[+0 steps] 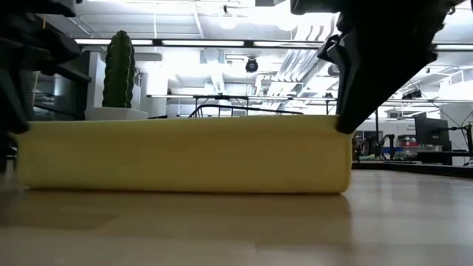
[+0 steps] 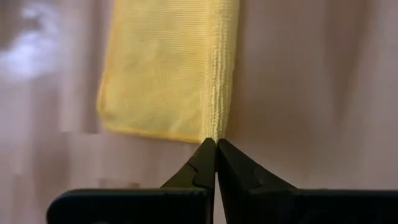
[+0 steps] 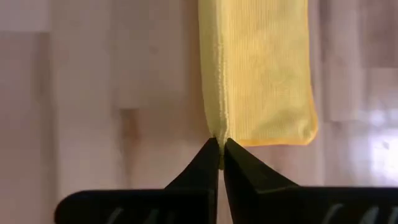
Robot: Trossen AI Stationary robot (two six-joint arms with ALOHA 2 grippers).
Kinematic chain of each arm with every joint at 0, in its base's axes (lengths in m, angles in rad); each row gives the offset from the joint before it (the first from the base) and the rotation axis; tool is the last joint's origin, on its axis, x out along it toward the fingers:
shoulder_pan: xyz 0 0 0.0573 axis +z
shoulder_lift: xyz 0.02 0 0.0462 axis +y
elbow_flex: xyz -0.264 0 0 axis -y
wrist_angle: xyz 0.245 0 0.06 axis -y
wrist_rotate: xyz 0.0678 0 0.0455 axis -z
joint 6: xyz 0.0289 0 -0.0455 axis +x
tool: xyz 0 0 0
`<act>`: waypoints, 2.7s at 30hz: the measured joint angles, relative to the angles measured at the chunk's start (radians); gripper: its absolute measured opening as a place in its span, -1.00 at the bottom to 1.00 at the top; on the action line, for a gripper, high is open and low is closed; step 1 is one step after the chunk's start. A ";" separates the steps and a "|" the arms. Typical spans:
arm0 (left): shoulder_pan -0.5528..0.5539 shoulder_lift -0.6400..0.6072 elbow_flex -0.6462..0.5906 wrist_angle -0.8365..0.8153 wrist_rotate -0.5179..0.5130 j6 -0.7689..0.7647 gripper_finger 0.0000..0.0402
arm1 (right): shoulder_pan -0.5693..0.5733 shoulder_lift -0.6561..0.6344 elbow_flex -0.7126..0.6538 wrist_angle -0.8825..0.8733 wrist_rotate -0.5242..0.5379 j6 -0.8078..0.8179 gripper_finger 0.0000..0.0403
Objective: Fold microfiber towels
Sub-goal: Fold the yellow microfiber cloth
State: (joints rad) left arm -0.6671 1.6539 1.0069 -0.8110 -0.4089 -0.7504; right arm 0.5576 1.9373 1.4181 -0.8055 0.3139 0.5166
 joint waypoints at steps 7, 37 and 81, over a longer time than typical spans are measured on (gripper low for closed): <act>0.026 -0.001 0.000 -0.039 -0.107 -0.044 -1.00 | -0.029 -0.002 -0.025 -0.033 0.050 0.042 -1.00; -0.095 0.015 0.171 -0.110 0.076 -0.093 -1.00 | 0.087 -0.015 0.039 0.094 -0.186 -0.002 -1.00; 0.112 0.016 -0.013 0.003 0.012 -0.005 -0.99 | -0.073 -0.013 -0.061 0.016 -0.108 0.132 -0.79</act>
State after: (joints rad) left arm -0.5549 1.6699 0.9936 -0.8077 -0.3965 -0.7551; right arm 0.4843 1.9240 1.3567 -0.7895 0.2057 0.6488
